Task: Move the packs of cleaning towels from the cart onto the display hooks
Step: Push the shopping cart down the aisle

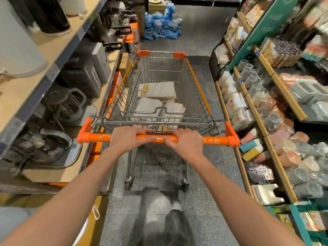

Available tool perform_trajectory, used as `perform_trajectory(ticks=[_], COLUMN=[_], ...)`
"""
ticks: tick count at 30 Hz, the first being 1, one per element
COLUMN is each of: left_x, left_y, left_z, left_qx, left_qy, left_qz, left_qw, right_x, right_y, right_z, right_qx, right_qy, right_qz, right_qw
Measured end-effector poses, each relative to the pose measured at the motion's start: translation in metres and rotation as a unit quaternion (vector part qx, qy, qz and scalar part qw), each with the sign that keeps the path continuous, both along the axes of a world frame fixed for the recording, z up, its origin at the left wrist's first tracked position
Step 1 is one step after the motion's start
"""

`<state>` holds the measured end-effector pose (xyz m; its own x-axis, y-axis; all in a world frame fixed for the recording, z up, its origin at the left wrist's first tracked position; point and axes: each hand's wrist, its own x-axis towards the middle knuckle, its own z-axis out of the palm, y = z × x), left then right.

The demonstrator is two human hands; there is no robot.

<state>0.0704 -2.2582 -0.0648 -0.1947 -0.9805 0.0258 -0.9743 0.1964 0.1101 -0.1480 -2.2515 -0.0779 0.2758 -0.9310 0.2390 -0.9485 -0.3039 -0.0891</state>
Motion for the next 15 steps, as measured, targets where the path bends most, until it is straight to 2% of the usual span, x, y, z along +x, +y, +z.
perform_trajectory(ticks=[8, 15], left_x=[-0.008, -0.014], left_y=[-0.075, -0.137], left_z=[0.002, 0.004], left_qx=[0.037, 0.047], left_qy=[-0.014, 0.0], left_qz=[0.035, 0.058], left_qw=[0.999, 0.997], right_x=[-0.008, -0.015], right_y=[-0.083, -0.151], right_z=[0.0, -0.002], right_qx=[0.032, 0.019], right_qy=[-0.013, 0.005], right_qz=[0.02, 0.047], right_qw=[0.999, 0.999])
